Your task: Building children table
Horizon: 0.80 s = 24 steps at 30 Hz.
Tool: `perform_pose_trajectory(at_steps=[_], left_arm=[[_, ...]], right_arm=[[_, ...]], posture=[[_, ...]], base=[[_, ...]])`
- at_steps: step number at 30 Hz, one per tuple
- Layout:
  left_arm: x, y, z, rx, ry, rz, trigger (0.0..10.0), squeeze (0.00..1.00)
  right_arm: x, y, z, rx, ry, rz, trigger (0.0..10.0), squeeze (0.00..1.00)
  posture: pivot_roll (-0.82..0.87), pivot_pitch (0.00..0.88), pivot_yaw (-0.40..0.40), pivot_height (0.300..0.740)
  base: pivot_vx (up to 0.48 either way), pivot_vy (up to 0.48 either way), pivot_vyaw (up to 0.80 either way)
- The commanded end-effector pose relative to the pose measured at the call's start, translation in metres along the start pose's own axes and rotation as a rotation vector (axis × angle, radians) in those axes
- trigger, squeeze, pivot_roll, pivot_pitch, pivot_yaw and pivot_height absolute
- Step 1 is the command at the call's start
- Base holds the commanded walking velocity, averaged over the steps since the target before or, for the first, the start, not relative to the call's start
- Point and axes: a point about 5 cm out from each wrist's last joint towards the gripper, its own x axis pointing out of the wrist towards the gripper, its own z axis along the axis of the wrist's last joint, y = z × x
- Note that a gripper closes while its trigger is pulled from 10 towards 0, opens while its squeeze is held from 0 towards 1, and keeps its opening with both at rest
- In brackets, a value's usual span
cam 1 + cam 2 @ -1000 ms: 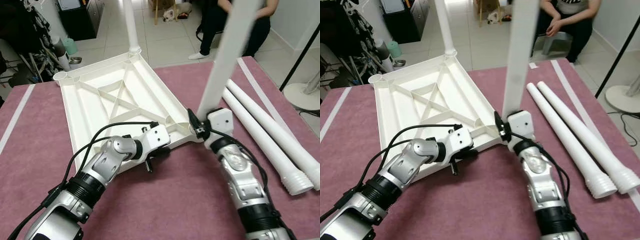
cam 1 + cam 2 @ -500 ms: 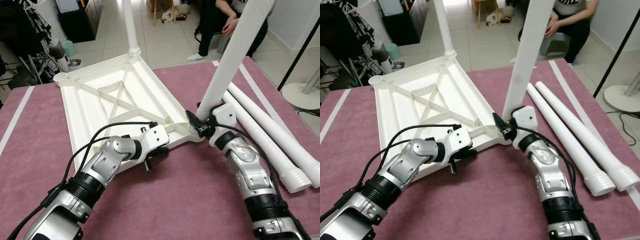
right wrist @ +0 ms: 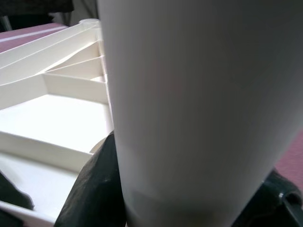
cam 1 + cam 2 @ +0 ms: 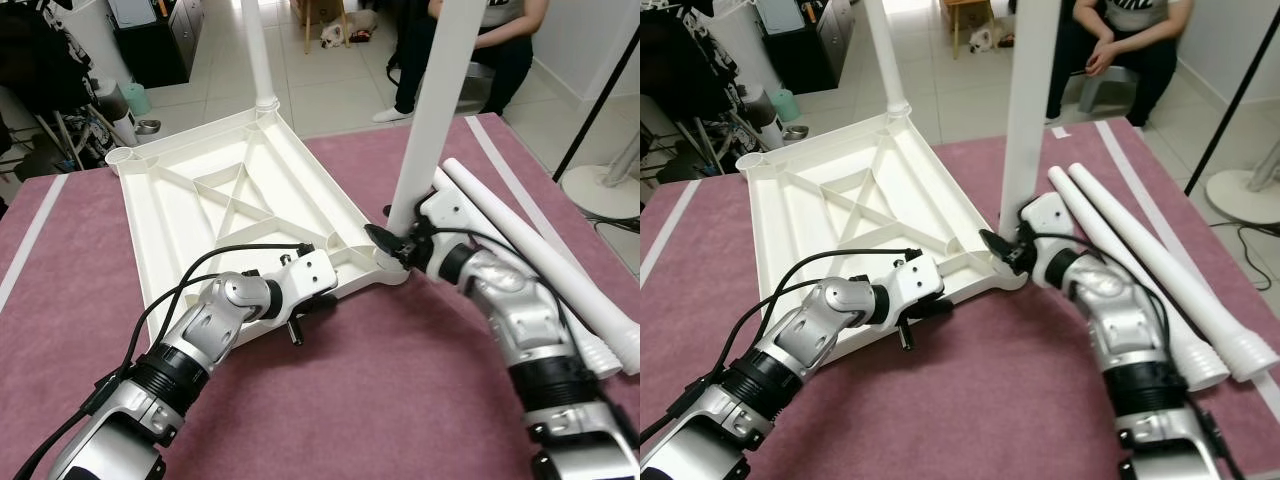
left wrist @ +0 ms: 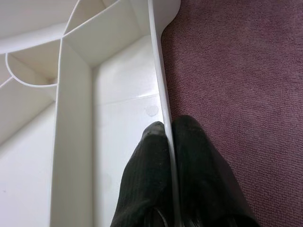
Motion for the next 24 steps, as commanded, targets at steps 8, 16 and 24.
perform_pose_trajectory(at_steps=[8, 16, 24], left_arm=[[-0.008, 0.010, -0.010, 0.022, 0.064, 0.086, 10.0, 0.00], [-0.008, 0.009, -0.010, 0.022, 0.062, 0.086, 10.0, 0.00], [-0.011, 0.011, -0.011, 0.020, 0.065, 0.095, 10.0, 0.00]], right_arm=[[-0.019, 0.013, -0.056, 0.090, 0.288, 0.119, 10.0, 0.00], [-0.011, 0.013, -0.061, 0.128, 0.285, 0.019, 10.0, 0.00], [0.000, 0.027, -0.082, 0.253, 0.296, -0.293, 10.0, 0.00]], posture=[[-0.09, 0.000, 0.175, 0.740], [-0.09, 0.000, 0.173, 0.740], [-0.08, 0.000, 0.172, 0.740]], base=[[0.000, 0.000, 0.00], [0.000, 0.000, 0.00], [0.000, 0.000, 0.00]])
